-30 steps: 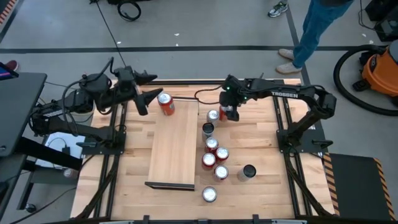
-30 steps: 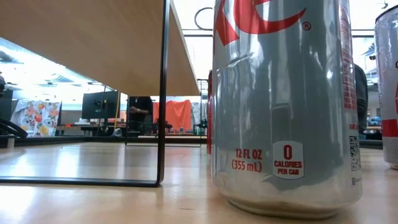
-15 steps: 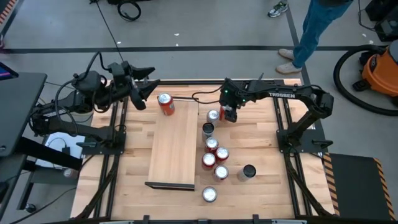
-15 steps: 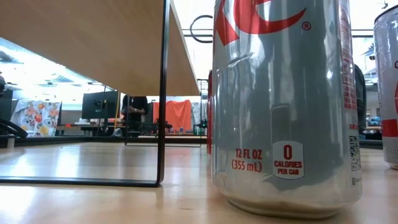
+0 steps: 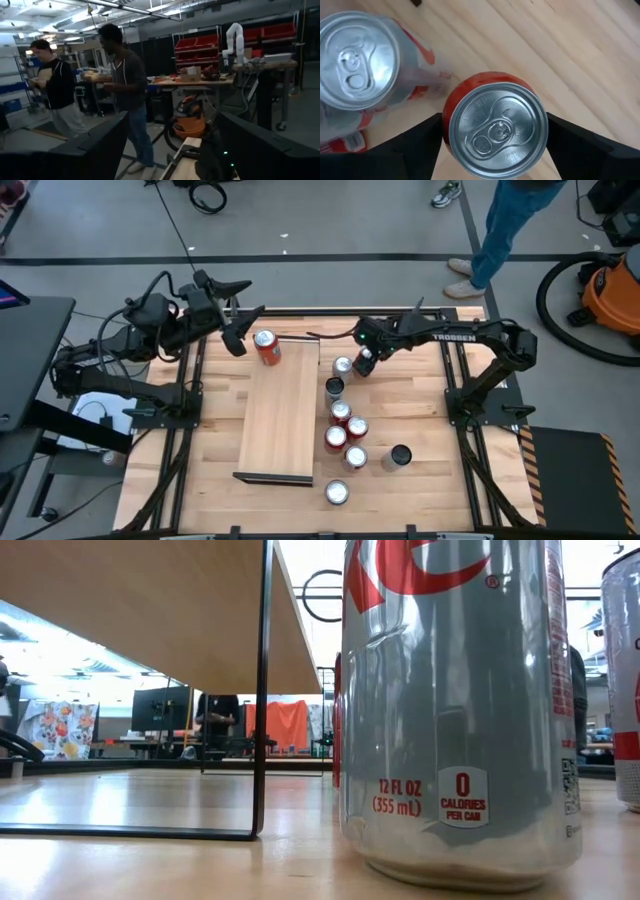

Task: Place canned beverage on shelf
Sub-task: Put the orange soda can aligned with the other orange soda can on the shelf

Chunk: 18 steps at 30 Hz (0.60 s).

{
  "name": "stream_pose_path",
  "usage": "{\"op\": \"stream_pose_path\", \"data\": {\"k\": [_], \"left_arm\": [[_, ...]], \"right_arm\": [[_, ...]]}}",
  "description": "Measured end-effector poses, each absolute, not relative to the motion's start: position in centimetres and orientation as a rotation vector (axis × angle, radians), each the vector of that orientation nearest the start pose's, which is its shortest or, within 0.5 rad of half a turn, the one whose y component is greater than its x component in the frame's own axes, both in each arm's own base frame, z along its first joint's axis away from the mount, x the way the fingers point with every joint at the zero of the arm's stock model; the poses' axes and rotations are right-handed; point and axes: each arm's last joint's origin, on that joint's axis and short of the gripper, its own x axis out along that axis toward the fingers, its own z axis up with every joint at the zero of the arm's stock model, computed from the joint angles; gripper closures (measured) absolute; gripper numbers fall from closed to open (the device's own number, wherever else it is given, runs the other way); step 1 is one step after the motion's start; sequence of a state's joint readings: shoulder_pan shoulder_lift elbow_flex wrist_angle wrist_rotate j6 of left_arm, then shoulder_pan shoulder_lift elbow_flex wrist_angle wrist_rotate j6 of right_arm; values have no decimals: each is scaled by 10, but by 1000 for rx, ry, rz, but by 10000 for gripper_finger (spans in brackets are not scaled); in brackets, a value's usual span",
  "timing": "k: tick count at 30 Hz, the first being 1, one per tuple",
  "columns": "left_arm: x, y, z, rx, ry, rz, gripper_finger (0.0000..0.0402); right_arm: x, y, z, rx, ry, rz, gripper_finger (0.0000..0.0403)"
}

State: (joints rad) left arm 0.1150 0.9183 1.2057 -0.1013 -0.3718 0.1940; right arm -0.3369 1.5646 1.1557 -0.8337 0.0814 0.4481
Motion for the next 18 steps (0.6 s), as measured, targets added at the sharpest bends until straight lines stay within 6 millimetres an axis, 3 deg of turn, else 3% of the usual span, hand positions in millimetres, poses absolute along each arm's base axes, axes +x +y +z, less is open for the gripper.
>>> {"op": "stream_pose_path", "data": {"k": [5,18], "left_arm": [[171,30,456,140,-136,500,84],[170,29,457,-36,-181,439,84]], "right_arm": [[281,-99,236,568,1178,-598,55],[282,-108,243,398,1183,-457,30]]}}
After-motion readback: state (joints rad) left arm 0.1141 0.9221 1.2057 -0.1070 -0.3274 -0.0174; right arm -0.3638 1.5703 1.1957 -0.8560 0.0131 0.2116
